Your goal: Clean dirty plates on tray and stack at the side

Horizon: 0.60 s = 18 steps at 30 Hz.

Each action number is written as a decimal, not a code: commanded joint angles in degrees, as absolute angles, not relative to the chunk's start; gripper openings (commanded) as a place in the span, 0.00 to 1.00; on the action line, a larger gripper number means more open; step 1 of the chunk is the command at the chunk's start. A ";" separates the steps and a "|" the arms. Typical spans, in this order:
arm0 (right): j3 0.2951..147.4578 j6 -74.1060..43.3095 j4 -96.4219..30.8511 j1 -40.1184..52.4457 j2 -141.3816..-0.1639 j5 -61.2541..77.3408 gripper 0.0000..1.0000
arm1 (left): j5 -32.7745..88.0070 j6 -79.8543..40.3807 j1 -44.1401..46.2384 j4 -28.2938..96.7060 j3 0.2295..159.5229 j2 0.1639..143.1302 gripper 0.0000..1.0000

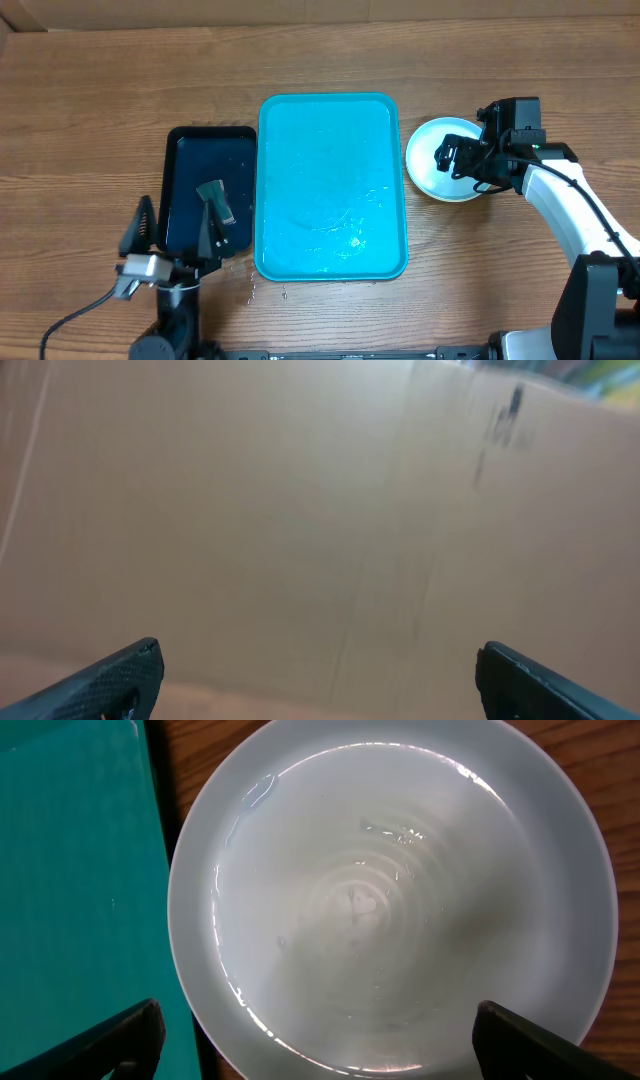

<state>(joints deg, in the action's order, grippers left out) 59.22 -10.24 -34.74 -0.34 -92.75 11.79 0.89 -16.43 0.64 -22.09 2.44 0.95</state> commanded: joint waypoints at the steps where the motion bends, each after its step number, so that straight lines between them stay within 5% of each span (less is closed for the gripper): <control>1: 59.22 -9.78 -34.54 -0.40 -91.57 12.10 1.00 | 0.95 -16.71 0.32 -18.35 0.27 0.21 1.00; 9: 59.22 -9.78 -34.54 -0.40 -91.57 12.10 1.00 | -0.08 -12.71 0.34 3.60 0.27 0.21 1.00; 18: 59.22 -9.78 -34.54 -0.40 -91.57 12.10 1.00 | 1.08 -3.81 0.36 4.45 0.27 0.19 1.00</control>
